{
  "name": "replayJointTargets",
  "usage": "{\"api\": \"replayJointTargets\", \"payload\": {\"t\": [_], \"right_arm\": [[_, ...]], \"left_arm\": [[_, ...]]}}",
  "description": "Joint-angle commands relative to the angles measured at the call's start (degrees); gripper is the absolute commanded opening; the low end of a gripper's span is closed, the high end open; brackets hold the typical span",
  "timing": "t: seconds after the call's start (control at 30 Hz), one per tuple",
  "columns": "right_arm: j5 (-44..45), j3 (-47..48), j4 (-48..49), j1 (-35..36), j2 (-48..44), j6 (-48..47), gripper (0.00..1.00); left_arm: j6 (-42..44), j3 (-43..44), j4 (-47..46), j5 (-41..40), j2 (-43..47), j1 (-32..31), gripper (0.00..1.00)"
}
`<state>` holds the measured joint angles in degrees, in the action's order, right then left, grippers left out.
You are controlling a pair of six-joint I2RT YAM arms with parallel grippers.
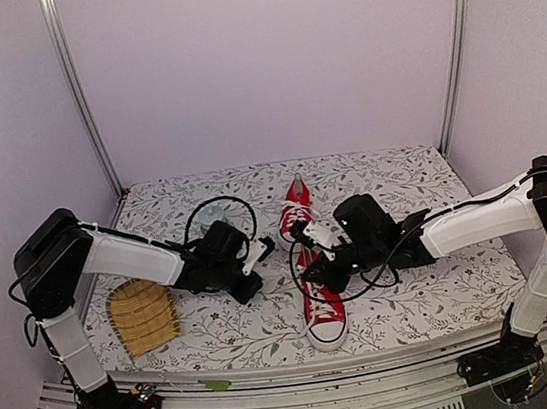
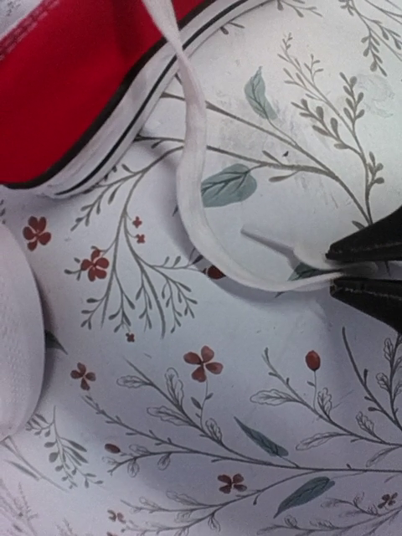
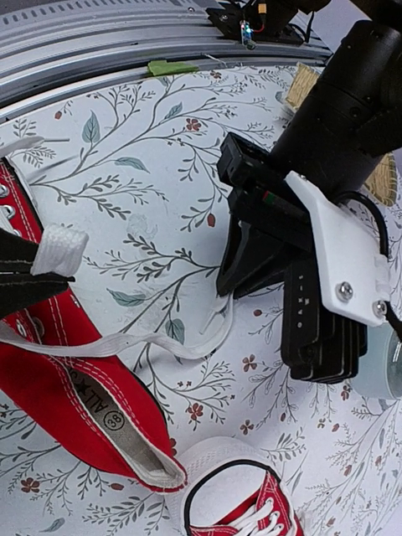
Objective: Tie the shoes
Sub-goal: Pick up the half-tied shoelace from the center of the board.
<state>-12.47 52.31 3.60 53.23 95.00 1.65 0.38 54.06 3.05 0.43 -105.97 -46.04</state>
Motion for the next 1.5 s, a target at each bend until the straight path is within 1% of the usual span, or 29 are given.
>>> {"api": "replayJointTargets", "payload": {"t": [0.0,0.1,0.23,0.33,0.47,0.6,0.7,0.77,0.8,0.87,0.9,0.97,1.0,1.07,1.17,1.23,1.37,1.47], "right_arm": [[-0.1,0.2,-0.8,0.2,-1.0,-0.1,0.01],[-0.1,0.2,-1.0,0.2,-1.1,0.1,0.01],[-0.3,0.5,-1.3,0.2,-1.0,0.0,0.01],[-0.1,0.5,-1.5,0.2,-0.9,-0.1,0.01],[-0.4,0.5,-1.5,0.3,-0.7,-0.2,0.01],[-0.7,0.6,-1.6,0.3,-0.5,-0.1,0.01],[-0.4,0.6,-1.8,0.2,-0.3,-0.1,0.01],[-0.4,0.9,-2.1,0.2,0.0,-0.1,0.01],[-0.6,1.2,-2.2,0.3,0.2,-0.1,0.01],[-0.8,1.3,-2.2,0.2,0.4,0.1,0.01],[-0.8,1.4,-2.3,0.3,0.5,0.1,0.01],[-0.5,1.6,-2.2,0.2,0.7,0.4,0.01],[-0.3,1.7,-2.3,0.2,0.8,0.7,0.01],[-0.4,2.0,-2.5,0.2,0.9,1.4,0.01],[-1.3,2.2,-1.8,0.2,0.9,3.4,0.01],[-1.7,2.3,-1.5,0.2,0.9,4.8,0.01],[-4.0,2.5,-0.9,-0.5,0.3,7.1,0.01],[-6.1,2.4,-0.7,-1.2,0.3,9.0,0.01]], "left_arm": [[2.2,-2.7,2.0,3.2,1.7,0.4,0.11],[5.0,-2.9,2.1,5.2,5.4,0.5,0.20],[6.5,-1.5,2.4,9.4,7.7,2.7,0.24],[7.1,0.7,4.5,11.5,5.9,4.3,0.39],[6.2,3.0,7.0,10.9,1.9,5.6,0.40],[6.2,5.0,9.3,10.4,-1.3,5.6,0.36],[6.4,4.7,9.8,13.9,-1.5,5.2,0.38],[6.2,3.5,9.3,13.9,-0.9,4.8,0.39],[6.3,3.1,9.4,13.4,-0.8,4.7,0.39],[6.3,2.7,10.4,12.5,-1.4,4.6,0.34],[6.5,2.6,11.1,12.7,-1.9,4.5,0.27],[7.8,2.9,12.3,13.3,-2.3,3.7,0.06],[8.6,3.0,12.6,14.4,-1.8,3.3,0.00],[8.8,2.2,11.5,15.5,0.6,2.4,0.00],[8.7,0.0,8.5,16.0,6.7,0.8,0.00],[10.5,-1.4,7.9,17.3,11.0,-1.1,0.00],[15.6,-4.3,8.6,24.2,19.1,-6.1,0.00],[18.3,-5.8,7.2,30.6,22.6,-8.9,0.00]]}}
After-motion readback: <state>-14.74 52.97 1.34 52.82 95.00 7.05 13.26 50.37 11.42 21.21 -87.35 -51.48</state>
